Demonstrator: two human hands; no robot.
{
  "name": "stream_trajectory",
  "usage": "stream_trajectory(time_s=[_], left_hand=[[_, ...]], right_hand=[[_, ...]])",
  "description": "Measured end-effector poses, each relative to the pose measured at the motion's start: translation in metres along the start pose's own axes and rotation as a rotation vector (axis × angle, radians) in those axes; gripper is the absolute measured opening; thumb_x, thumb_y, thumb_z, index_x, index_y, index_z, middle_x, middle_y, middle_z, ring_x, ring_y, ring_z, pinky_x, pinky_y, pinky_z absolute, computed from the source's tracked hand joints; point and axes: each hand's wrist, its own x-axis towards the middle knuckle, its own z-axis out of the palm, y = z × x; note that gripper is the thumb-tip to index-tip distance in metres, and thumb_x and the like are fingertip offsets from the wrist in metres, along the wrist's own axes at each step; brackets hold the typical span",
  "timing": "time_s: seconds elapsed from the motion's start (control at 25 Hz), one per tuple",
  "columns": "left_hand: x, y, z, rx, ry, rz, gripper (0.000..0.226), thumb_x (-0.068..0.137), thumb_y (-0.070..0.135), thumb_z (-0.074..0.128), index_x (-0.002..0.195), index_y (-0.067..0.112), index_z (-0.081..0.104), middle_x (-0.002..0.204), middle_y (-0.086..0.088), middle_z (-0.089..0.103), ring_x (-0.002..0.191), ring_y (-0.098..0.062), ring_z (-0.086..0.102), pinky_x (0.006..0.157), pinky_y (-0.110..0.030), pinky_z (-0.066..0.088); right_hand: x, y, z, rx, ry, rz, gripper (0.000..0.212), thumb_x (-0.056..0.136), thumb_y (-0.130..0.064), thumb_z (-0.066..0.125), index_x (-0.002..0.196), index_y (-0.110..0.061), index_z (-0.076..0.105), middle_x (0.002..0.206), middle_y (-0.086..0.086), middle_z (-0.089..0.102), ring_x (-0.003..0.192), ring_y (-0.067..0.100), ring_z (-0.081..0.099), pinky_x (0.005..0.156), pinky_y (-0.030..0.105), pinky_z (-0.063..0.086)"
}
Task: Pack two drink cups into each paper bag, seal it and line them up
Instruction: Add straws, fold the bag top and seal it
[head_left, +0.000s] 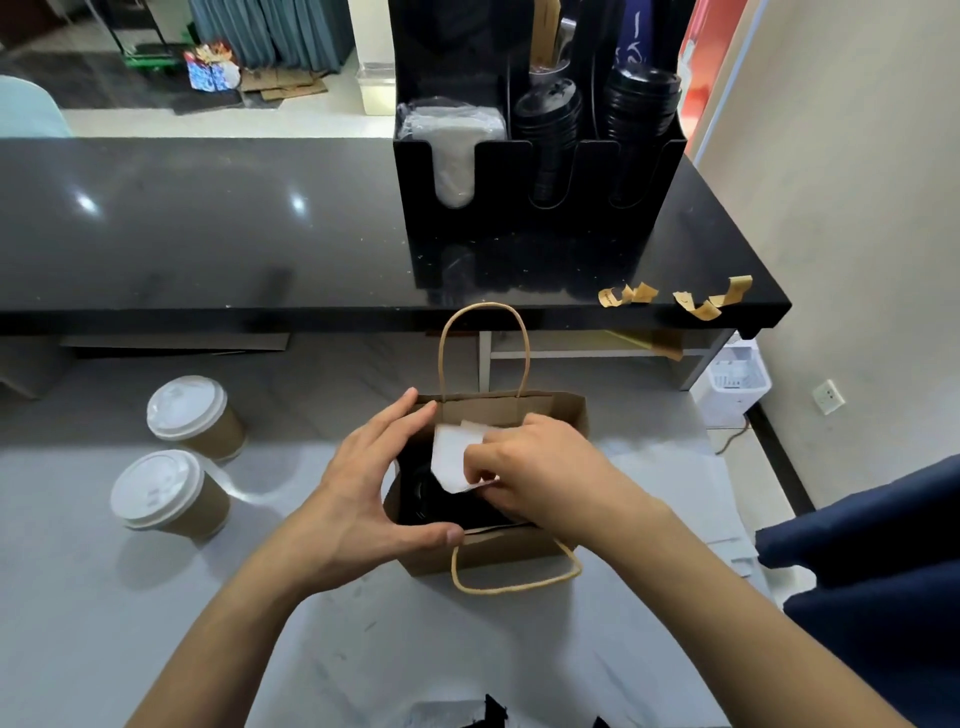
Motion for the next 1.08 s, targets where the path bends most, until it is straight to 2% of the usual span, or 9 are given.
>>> stream_trajectory(time_s=[0.08,0.2,0.32,0.44,0.52,0.64,0.8,0.92,1.08], left_hand=[[-0.001,0.001,0.000,0.011,-0.002,-0.008,0.112,0.062,0.070,0.081,0.153,0.053,0.018,0.156,0.044,-0.002,0.145,0.009,0.008,0.116,-0.029,0.019],[-0.001,0.002,0.000,0.025,0.000,-0.018,0.111,0.063,0.071,0.081,0.154,0.051,0.020,0.156,0.043,-0.002,0.147,0.005,0.008,0.117,-0.029,0.019],[-0.001,0.001,0.000,0.026,0.003,-0.012,0.110,0.063,0.071,0.079,0.154,0.050,0.020,0.156,0.044,-0.002,0.146,0.009,0.007,0.117,-0.028,0.018],[-0.001,0.001,0.000,0.019,0.003,-0.015,0.108,0.064,0.073,0.078,0.153,0.052,0.021,0.156,0.044,-0.002,0.147,0.008,0.006,0.117,-0.030,0.019],[-0.002,0.000,0.000,0.013,0.000,-0.020,0.104,0.064,0.073,0.078,0.152,0.052,0.025,0.156,0.044,-0.001,0.149,0.005,0.005,0.120,-0.034,0.019],[-0.003,0.000,0.000,0.006,0.012,-0.019,0.099,0.064,0.076,0.075,0.149,0.053,0.031,0.157,0.043,0.003,0.151,0.000,0.005,0.123,-0.042,0.021],[-0.006,-0.001,-0.001,-0.024,0.034,0.011,0.092,0.064,0.075,0.077,0.145,0.054,0.038,0.158,0.040,0.009,0.149,0.004,0.011,0.119,-0.039,0.025],[-0.010,-0.003,-0.003,-0.062,0.062,0.025,0.100,0.062,0.068,0.084,0.147,0.056,0.034,0.160,0.037,0.006,0.148,0.007,0.014,0.116,-0.036,0.026],[-0.017,-0.013,-0.004,-0.072,0.076,-0.045,0.112,0.056,0.068,0.084,0.149,0.058,0.023,0.160,0.037,0.009,0.149,-0.002,0.020,0.119,-0.043,0.032]], right_hand=[[0.004,0.000,0.004,0.055,-0.224,0.103,0.030,0.093,-0.050,0.064,0.115,-0.030,0.066,0.106,-0.008,0.072,0.096,0.017,0.066,0.078,0.032,0.049],[0.002,0.005,0.010,0.180,-0.311,0.224,0.055,0.087,-0.078,0.049,0.115,-0.034,0.067,0.100,-0.011,0.072,0.089,0.011,0.064,0.072,0.029,0.051],[0.003,0.003,0.009,0.199,-0.368,0.273,0.064,0.095,-0.076,0.029,0.106,-0.028,0.071,0.088,-0.005,0.071,0.079,0.013,0.063,0.065,0.033,0.048],[0.000,0.001,0.000,0.248,-0.221,0.258,0.052,0.101,-0.065,0.034,0.105,-0.029,0.070,0.092,-0.008,0.070,0.083,0.010,0.062,0.072,0.033,0.053],[-0.008,0.003,-0.008,0.311,-0.017,0.236,0.040,0.102,-0.058,0.040,0.099,-0.030,0.069,0.088,-0.015,0.066,0.081,0.006,0.058,0.070,0.026,0.046],[-0.028,0.015,-0.013,0.359,0.323,0.233,0.026,0.101,-0.042,0.051,0.096,-0.026,0.070,0.087,-0.016,0.065,0.083,0.007,0.055,0.078,0.028,0.041],[-0.054,0.030,-0.004,0.427,0.635,0.396,0.011,0.101,-0.023,0.060,0.092,-0.022,0.067,0.087,-0.011,0.064,0.088,0.011,0.058,0.079,0.028,0.046],[-0.067,0.035,0.006,0.514,0.705,0.591,0.022,0.101,-0.036,0.056,0.082,-0.026,0.060,0.080,-0.012,0.058,0.082,0.012,0.058,0.069,0.016,0.041],[-0.077,0.034,0.021,0.622,0.634,0.696,0.043,0.098,-0.059,0.042,0.072,-0.031,0.062,0.087,-0.015,0.059,0.084,0.008,0.058,0.065,0.011,0.039]])
